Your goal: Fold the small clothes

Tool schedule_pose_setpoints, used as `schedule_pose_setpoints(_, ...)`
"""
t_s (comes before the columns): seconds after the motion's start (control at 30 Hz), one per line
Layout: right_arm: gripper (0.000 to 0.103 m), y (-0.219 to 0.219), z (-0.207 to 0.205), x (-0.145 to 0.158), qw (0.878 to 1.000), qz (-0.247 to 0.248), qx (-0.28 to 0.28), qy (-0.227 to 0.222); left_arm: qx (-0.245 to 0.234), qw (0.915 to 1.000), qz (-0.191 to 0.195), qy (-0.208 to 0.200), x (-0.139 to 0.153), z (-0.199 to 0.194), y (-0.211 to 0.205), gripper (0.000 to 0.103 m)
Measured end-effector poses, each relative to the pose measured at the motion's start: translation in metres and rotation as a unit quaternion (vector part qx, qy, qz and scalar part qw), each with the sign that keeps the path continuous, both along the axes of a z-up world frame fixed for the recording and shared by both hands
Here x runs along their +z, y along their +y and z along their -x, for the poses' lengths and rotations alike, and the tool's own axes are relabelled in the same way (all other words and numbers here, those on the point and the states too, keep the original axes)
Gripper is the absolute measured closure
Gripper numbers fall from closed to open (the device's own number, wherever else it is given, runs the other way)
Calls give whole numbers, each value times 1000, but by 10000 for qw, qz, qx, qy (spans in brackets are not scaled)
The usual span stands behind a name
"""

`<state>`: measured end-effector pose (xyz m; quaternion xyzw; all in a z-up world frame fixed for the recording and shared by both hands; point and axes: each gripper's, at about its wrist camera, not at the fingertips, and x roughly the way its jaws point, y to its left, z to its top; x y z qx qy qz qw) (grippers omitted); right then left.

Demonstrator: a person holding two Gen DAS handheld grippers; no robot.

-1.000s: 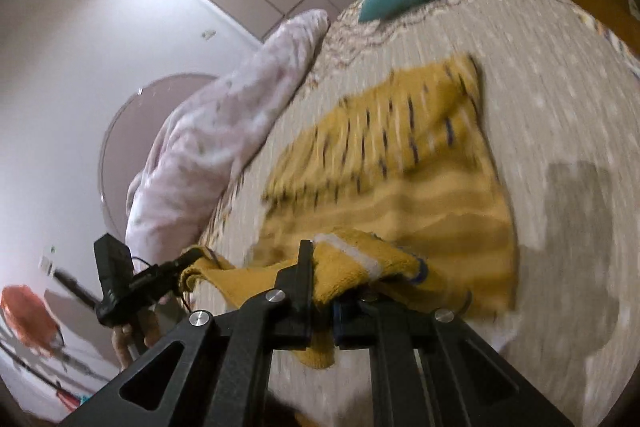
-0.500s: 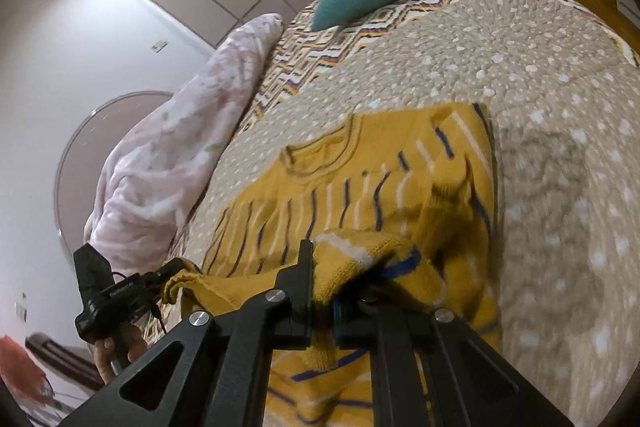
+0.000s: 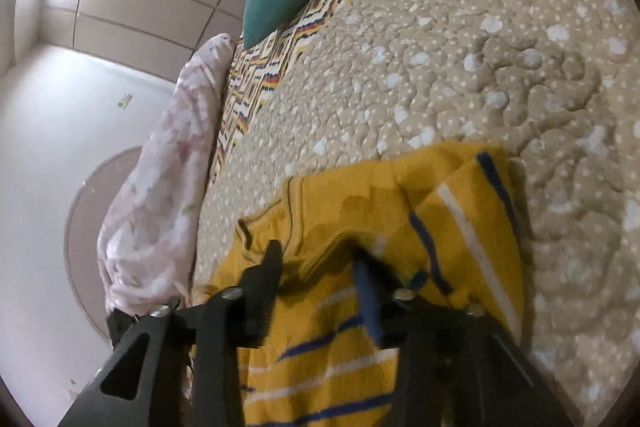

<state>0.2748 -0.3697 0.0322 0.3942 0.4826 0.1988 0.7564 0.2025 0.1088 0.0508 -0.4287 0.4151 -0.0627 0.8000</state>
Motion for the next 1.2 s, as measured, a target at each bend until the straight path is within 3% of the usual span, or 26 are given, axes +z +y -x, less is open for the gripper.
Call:
schedule_pose_setpoints(0.13, 59, -3, -9, -4, 9998, -113, -85, 116, 234, 9994, 240, 78, -3, -1, 18, 45)
schedule_pose_setpoints(0.17, 54, -5, -11, -2, 9998, -68, -149, 108, 246, 9995, 197, 72, -1, 0, 20, 45)
schedule_pose_setpoints(0.27, 27, -19, -12, 12, 9986, 148, -515, -18, 178, 9997, -172, 16, 11, 14, 22, 42)
schedule_pose_setpoints(0.37, 26, -38, -2, 30, 9970, 276, -712, -144, 50, 9980, -625, 30, 21, 31, 19, 39)
schedule_pose_setpoints(0.53, 26, -54, 45, 50, 9947, 959, -277, -226, -321, 9895, -1407, 80, 28, 72, 11, 33)
schedule_pose_setpoints(0.77, 26, -52, 125, 20, 9886, 1475, 290, -97, -668, 9798, -1848, 366, -2, 132, 5, 33)
schedule_pose_setpoints(0.83, 43, -45, 137, 8, 9878, 1507, 395, -87, -637, 9796, -1849, 463, -9, 146, 4, 33)
schedule_pose_setpoints(0.87, 75, -40, 142, 4, 9878, 1476, 492, -108, -613, 9798, -1839, 496, -10, 147, 4, 33)
schedule_pose_setpoints(0.9, 87, -32, 144, 0, 9887, 1322, 699, -81, -586, 9801, -1819, 533, -11, 151, 4, 33)
schedule_pose_setpoints(1.03, 94, -50, 153, 15, 9889, 1387, 460, -277, -587, 9803, -1844, 382, 2, 168, 3, 33)
schedule_pose_setpoints(1.13, 96, -78, 151, 8, 9828, 1844, 45, 24, -567, 9747, -2137, 325, 10, 174, 3, 33)
schedule_pose_setpoints(1.2, 95, -86, 154, 3, 9823, 1869, 4, 93, -567, 9739, -2175, 326, 11, 178, 4, 33)
